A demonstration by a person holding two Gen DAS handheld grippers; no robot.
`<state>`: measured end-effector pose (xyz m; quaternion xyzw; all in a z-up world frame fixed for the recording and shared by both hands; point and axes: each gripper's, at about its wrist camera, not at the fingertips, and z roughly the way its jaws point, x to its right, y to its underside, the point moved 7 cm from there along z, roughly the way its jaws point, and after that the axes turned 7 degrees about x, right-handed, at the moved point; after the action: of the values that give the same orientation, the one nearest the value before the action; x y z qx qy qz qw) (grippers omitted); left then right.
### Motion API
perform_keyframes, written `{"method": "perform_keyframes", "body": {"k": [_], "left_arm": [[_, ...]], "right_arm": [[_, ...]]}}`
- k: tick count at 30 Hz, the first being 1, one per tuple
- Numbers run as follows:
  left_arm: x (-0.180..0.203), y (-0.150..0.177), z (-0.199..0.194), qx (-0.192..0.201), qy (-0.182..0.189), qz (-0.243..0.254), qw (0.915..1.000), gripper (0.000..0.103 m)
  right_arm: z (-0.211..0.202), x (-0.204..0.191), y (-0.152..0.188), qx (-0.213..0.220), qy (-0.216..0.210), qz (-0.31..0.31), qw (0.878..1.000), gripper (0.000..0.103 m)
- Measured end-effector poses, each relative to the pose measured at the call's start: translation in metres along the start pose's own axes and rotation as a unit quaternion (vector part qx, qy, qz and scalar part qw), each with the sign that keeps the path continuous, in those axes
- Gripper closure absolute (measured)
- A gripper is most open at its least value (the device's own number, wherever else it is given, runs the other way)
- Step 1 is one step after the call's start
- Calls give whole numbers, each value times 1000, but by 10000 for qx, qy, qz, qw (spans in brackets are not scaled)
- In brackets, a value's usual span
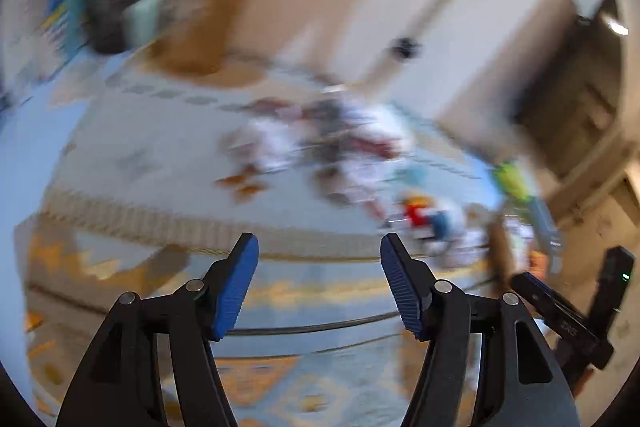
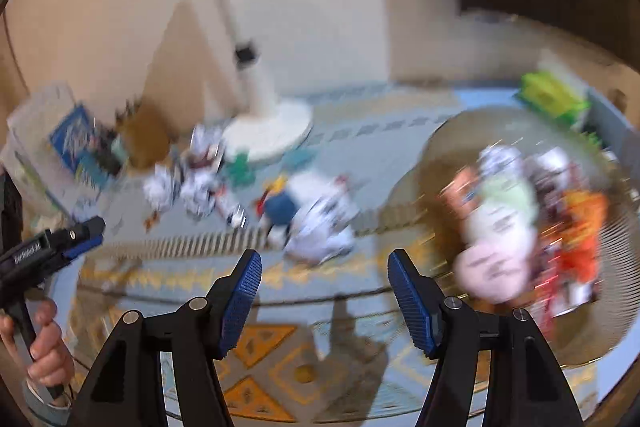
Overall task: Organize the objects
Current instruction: 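Move both open tools back over the cluttered table, then grasp a crumpled white paper ball with the left tool while the right tool grasps crumpled foil paper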
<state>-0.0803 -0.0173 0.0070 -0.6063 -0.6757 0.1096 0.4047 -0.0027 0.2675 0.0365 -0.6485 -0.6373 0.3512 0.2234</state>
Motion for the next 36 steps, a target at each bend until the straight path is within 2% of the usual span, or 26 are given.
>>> {"method": "perform_keyframes", "body": {"k": [3, 6, 12, 14, 17, 18, 21, 23, 26, 30, 34, 36], "left_arm": [[-29, 13, 8, -77, -455, 26, 9989, 42], [-44, 23, 18, -171, -747, 78, 9970, 42], [-41, 25, 32, -276, -1294, 591, 9894, 40], [-40, 20, 36, -381, -1229, 663, 9895, 40], [-35, 2, 46, -568, -695, 507, 9947, 40], [-32, -12, 48, -457, -471, 430, 9969, 40], [-25, -44, 55, -70, -147, 562, 9983, 39], [-22, -58, 71, -63, 17, 700, 9975, 39], [-24, -69, 96, -93, -205, 1048, 9942, 39], [-13, -62, 120, -438, -48, 1394, 9893, 39], [-3, -53, 132, -479, -253, 1742, 9832, 39], [0, -53, 133, -491, -197, 1787, 9825, 39]], "right_arm": [[26, -16, 22, -355, 82, -181, 9992, 39], [46, -19, 36, -547, 384, -357, 9971, 39], [66, -12, 48, -810, 735, -479, 9928, 39], [69, -11, 50, -828, 738, -471, 9927, 38], [70, -11, 49, -803, 762, -502, 9926, 38], [71, -11, 49, -818, 753, -494, 9926, 38], [72, -9, 41, -771, 661, -339, 9943, 38], [73, -8, 31, -666, 524, -113, 9963, 38], [76, -7, 17, -547, 445, 112, 9974, 38], [83, -7, 0, -377, 513, 213, 9977, 38], [94, -2, -5, -428, 543, 473, 9965, 38], [97, 1, -5, -433, 598, 509, 9960, 38]]}}
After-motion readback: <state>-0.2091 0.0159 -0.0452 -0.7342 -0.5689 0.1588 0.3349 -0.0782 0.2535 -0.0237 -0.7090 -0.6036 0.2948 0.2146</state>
